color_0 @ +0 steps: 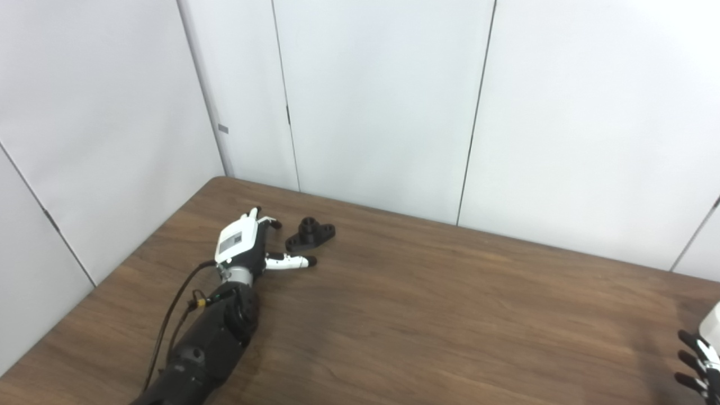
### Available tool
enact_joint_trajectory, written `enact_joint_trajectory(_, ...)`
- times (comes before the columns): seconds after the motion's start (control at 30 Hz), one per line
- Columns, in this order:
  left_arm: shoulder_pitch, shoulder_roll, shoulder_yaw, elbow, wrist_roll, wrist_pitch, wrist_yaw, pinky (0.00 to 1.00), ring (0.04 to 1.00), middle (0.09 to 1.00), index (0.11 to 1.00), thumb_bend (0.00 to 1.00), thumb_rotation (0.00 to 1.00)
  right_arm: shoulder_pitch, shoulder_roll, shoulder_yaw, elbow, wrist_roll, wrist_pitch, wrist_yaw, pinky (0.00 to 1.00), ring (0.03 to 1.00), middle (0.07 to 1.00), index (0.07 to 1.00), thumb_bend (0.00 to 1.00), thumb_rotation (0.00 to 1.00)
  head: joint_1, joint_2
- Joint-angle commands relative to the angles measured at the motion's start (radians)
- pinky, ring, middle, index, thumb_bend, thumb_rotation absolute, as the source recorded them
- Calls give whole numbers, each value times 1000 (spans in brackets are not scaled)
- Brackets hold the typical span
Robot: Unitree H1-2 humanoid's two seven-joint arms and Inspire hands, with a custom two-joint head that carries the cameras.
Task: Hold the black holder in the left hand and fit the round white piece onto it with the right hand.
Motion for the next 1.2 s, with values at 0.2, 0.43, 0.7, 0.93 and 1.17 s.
enact_joint_trajectory(0.2, -55, -17, 0, 30, -87, -39, -60, 1000, 1000, 1000, 738, 958, 299, -7, -10, -13, -56, 13, -1, -5, 833, 932, 995, 930, 756, 286, -10, 12)
enact_joint_trajectory(0.43, -79, -22, -22, 86, -81, -69, -51, 985, 1000, 1000, 734, 968, 295, 3, -5, -11, -88, -7, 14, -9, 802, 920, 991, 931, 742, 276, -22, 21)
enact_joint_trajectory(0.7, -80, -12, -45, 106, -84, -91, -69, 998, 1000, 1000, 745, 976, 280, 2, -6, -15, -104, -28, 20, -12, 808, 914, 984, 931, 750, 287, -31, 27)
enact_joint_trajectory(0.93, -73, -19, -47, 108, -93, -107, -70, 1000, 1000, 1000, 733, 970, 261, 3, -10, -17, -111, -27, 25, -8, 810, 921, 984, 925, 753, 273, -28, 32)
enact_joint_trajectory(1.17, -59, -25, -57, 103, -109, -126, -79, 1000, 1000, 1000, 649, 912, 155, 6, -8, -22, -116, -16, 30, -4, 802, 909, 985, 924, 758, 293, -28, 37)
